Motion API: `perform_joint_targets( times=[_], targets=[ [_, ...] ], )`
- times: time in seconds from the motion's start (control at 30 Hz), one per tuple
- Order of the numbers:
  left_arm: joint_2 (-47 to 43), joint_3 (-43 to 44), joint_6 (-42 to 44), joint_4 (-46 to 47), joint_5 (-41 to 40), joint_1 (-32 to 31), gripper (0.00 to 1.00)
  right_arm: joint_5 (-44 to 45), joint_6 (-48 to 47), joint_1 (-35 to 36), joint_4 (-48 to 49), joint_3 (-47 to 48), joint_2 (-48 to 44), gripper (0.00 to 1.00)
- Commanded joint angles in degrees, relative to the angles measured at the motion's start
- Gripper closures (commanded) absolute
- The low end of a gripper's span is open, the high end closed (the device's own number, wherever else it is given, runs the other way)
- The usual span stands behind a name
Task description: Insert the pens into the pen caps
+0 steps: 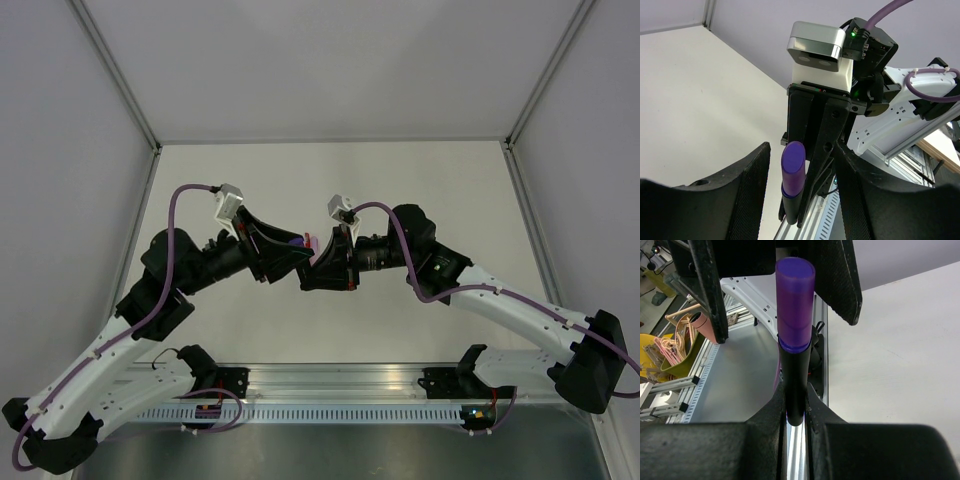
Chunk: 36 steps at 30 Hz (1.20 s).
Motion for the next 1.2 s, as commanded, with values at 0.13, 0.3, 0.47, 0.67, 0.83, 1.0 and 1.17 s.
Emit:
perform_joint_targets(
  times=[0.13,0.3,0.47,0.67,0.83,1.0,1.17],
  targets=[
    [-1.13,1.11,-0.04,1.24,-2.04,-0.33,0.41,-1.31,-1.22,0.25,1.16,0.13,-0.99,1.0],
    [-0.6,1.2,-0.39,1.68,-1.42,-0.33,0.44,-1.4,-1.04,0.34,1.43,0.21,-0.99,1.0],
    [-0.6,0.41,-0.47,2.3,-1.16,-0.33,0.6,-1.31,-0.87,0.43,1.43,0.13,-1.17,1.0],
    [-0.51,-1.78,-1.0,5.36,4.37,-0.33,0.98,0.0,-0.69,0.43,1.6,0.56,-2.04,1.0],
    [-1.65,-4.68,-3.99,9.68,10.96,-0.33,0.98,2.46,0.98,0.34,2.04,3.81,-3.1,1.0],
    [-4.03,-8.2,-6.19,11.96,13.34,-0.33,0.98,7.12,2.21,-0.36,1.96,7.15,-4.24,1.0],
    [-4.12,-10.57,-5.49,11.88,13.87,-0.33,0.98,9.32,6.94,-3.43,7.83,6.81,-4.77,1.0]
  ],
)
